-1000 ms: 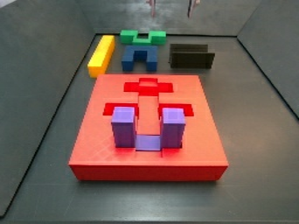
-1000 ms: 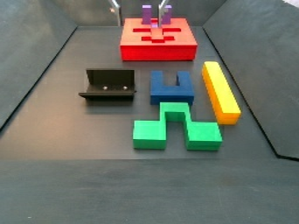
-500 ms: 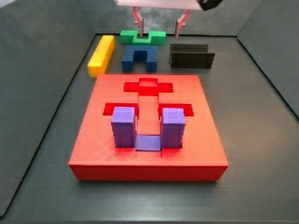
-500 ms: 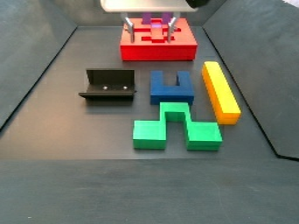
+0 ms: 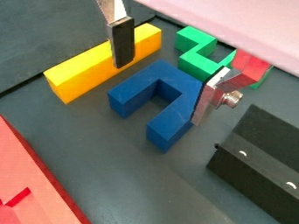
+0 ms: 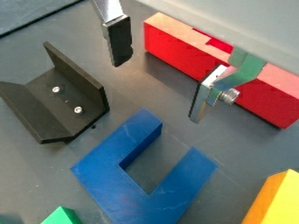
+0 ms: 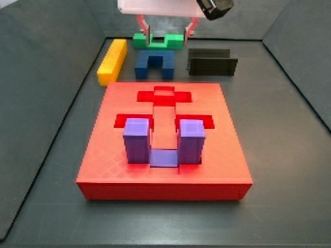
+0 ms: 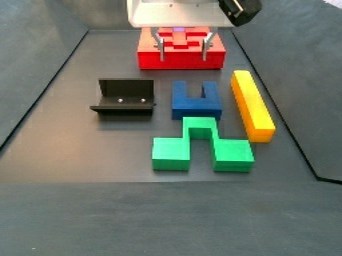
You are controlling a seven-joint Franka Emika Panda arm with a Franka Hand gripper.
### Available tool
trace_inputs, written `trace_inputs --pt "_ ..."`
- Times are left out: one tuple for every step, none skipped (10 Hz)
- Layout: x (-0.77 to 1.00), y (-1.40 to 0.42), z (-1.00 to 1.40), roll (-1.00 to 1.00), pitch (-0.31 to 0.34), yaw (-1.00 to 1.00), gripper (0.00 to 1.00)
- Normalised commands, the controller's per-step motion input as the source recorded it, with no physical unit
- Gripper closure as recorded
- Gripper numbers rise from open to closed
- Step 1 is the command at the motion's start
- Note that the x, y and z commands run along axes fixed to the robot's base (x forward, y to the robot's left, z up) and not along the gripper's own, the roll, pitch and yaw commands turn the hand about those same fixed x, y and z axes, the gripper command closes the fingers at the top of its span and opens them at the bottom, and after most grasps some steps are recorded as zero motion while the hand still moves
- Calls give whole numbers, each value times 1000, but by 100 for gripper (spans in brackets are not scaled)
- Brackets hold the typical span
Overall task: Pick up the blue object. Move up. Place the blue object on the fixture. Regrasp the blue object. Move to above the board. Insert the blue object.
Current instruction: Pick up the blue object.
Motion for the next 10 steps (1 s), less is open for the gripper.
trace_inputs --pt "111 0 -249 259 66 0 0" --pt "89 0 -263 271 74 0 0" --pt "83 0 -257 276 84 0 0" --pt "120 49 -217 256 101 0 0" --pt "140 143 -171 206 103 0 0" --pt "0 200 -97 110 86 0 0" --pt "-86 183 -63 50 0 63 0" --pt "-17 140 -146 54 0 34 0" --pt "0 9 -191 84 0 43 0" --pt "0 0 -197 89 0 17 0"
